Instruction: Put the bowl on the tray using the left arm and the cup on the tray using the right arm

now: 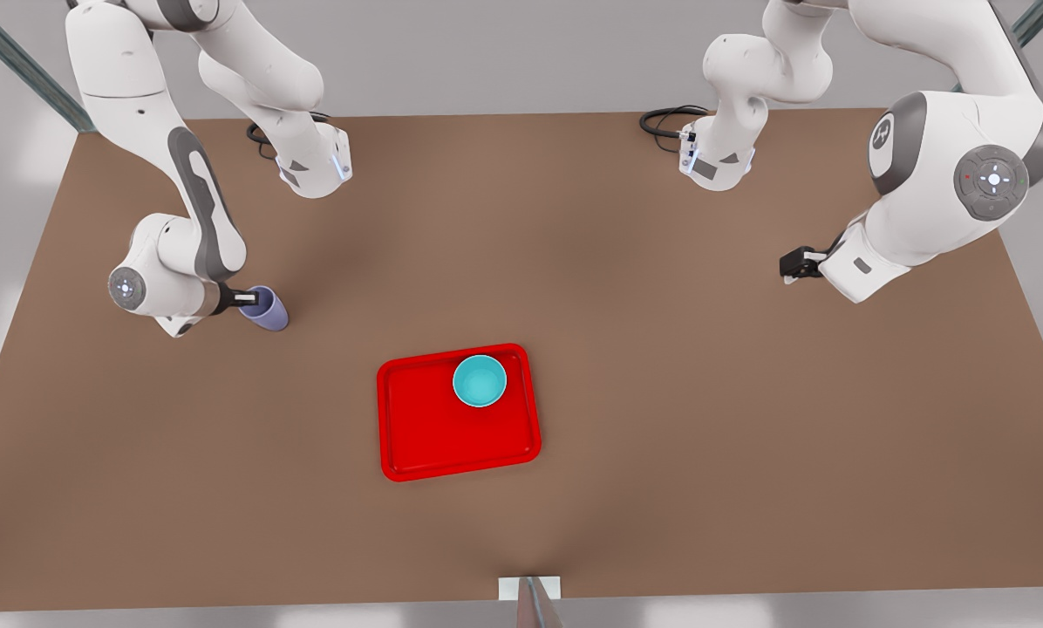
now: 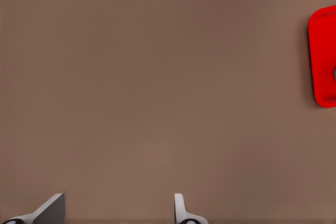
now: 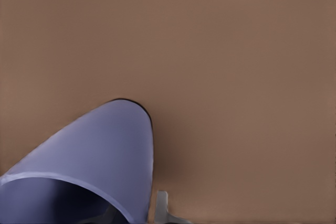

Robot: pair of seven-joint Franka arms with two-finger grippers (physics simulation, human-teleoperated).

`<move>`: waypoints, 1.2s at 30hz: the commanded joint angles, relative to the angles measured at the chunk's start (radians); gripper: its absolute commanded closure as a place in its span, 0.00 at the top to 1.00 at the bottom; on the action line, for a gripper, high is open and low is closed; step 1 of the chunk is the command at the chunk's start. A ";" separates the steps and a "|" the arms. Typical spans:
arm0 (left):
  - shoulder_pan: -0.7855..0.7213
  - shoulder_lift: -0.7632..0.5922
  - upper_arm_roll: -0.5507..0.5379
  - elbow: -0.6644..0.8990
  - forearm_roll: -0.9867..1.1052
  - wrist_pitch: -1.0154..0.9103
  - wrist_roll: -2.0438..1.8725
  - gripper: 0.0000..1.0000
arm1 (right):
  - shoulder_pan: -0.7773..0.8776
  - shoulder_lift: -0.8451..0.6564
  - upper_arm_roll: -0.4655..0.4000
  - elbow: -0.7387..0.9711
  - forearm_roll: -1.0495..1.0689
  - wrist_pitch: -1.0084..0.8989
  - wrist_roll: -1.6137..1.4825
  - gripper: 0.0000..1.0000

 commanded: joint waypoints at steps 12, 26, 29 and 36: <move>0.000 -0.002 0.000 0.000 0.000 -0.002 0.000 1.00 | 0.003 -0.003 0.005 0.011 0.002 0.000 0.002 0.21; 0.000 -0.003 0.008 0.003 0.000 -0.054 0.002 1.00 | 0.097 0.187 0.075 0.586 0.002 -0.460 0.233 0.21; -0.002 -0.005 -0.003 0.008 -0.001 -0.089 -0.003 1.00 | 0.184 0.270 0.075 0.794 0.028 -0.592 0.362 0.21; -0.002 -0.002 -0.001 0.006 -0.006 -0.092 -0.002 1.00 | 0.333 0.448 0.098 1.100 0.092 -0.663 0.510 0.21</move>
